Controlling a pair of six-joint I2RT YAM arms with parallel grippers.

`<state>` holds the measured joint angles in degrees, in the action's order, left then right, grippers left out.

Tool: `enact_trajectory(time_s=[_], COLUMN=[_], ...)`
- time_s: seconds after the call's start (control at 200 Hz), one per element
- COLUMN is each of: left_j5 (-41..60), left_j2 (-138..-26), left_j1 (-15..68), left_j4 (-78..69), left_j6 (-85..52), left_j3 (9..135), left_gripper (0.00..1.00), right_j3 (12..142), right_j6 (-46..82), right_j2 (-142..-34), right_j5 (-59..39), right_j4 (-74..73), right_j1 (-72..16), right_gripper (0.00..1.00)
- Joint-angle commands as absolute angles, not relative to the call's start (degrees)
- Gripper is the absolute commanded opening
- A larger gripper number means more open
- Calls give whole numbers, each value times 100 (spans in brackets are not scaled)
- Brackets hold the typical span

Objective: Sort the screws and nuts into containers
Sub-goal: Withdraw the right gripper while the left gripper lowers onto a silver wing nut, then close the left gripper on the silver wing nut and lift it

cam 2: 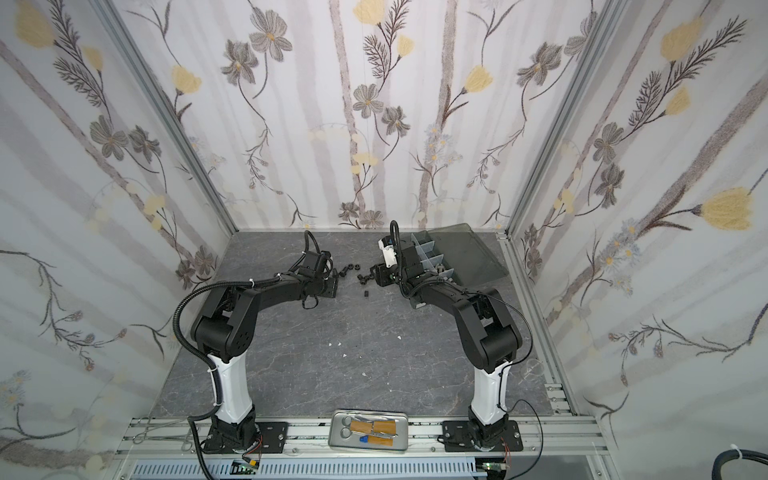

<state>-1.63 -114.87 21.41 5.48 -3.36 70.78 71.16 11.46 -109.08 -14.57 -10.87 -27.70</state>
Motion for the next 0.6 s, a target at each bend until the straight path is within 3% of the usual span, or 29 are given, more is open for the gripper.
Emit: enact_trajectory(time_s=[0.0, 0.295, 0.38, 0.594], left_j5=[-105, -33, -26, -18], left_j2=[-11546, -11434, -11329, -11280], left_j1=[2181, 2298, 2345, 2471], left_j4=[799, 999, 1028, 990], left_j6=[-209, -299, -349, -433], left_j3=[7148, 7001, 6905, 6709], left_gripper=[59, 46, 35, 29], right_j3=[7075, 7040, 7021, 7015], right_j6=[1124, 1110, 1116, 1134], right_j2=[-10814, -10785, -10782, -10792], right_j5=[-1363, -1347, -1328, -1325], right_j4=[-1177, -1152, -1143, -1134], right_j1=[-2743, -2655, -2643, -2610], right_gripper=[50, 50, 51, 51])
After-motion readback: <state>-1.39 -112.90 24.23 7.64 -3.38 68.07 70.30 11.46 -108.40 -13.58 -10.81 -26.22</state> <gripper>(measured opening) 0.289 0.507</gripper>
